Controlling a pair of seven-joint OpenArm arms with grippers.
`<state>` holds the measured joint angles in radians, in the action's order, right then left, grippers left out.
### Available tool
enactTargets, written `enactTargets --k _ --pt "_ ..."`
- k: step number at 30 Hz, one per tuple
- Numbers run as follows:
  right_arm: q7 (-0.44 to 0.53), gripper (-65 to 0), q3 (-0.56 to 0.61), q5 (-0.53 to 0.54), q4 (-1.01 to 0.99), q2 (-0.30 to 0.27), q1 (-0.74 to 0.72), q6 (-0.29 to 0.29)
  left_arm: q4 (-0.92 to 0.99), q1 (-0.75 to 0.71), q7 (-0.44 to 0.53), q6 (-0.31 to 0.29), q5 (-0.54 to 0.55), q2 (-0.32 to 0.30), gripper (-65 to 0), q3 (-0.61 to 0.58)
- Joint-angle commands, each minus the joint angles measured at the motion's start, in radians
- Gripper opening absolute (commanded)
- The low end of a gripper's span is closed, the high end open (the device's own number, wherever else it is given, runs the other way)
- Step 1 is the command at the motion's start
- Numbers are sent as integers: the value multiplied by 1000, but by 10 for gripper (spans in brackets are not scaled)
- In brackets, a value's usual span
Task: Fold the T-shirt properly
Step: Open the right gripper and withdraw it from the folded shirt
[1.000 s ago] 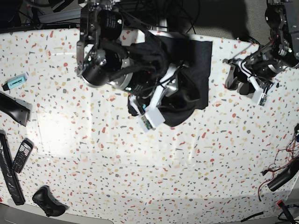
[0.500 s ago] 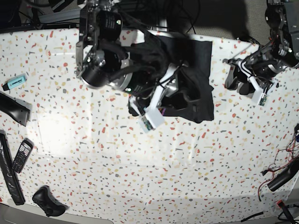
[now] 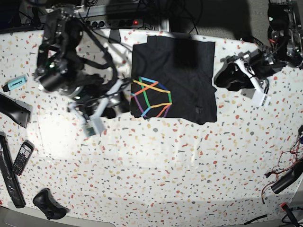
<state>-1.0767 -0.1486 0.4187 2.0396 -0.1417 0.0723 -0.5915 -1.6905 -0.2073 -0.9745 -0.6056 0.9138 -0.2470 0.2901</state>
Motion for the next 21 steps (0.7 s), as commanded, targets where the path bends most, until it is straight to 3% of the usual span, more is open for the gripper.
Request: enactTargets --k 1,6,11,14,18,21 --pt "23 -400 -35 24 20 -28 -16 3 -18 5 -3 -5 44 6 -383 3" --pt "23 -400 -200 96 19 -126 10 4 -18 5 -64 -37 68 100 -383 3" --pt "22 -400 -301 143 19 -180 37 4 -18 5 -173 -80 78 187 -383 0" --pt "22 -400 -315 143 19 -195 42 4 -18 2 -224 -79 128 194 -383 -24" --pt "21 -400 -315 143 18 -202 42 4 -18 -14 -229 -76 79 195 -394 -83" --pt "21 -400 -315 143 18 -202 42 4 -18 -27 -195 -76 21 194 -477 -116"
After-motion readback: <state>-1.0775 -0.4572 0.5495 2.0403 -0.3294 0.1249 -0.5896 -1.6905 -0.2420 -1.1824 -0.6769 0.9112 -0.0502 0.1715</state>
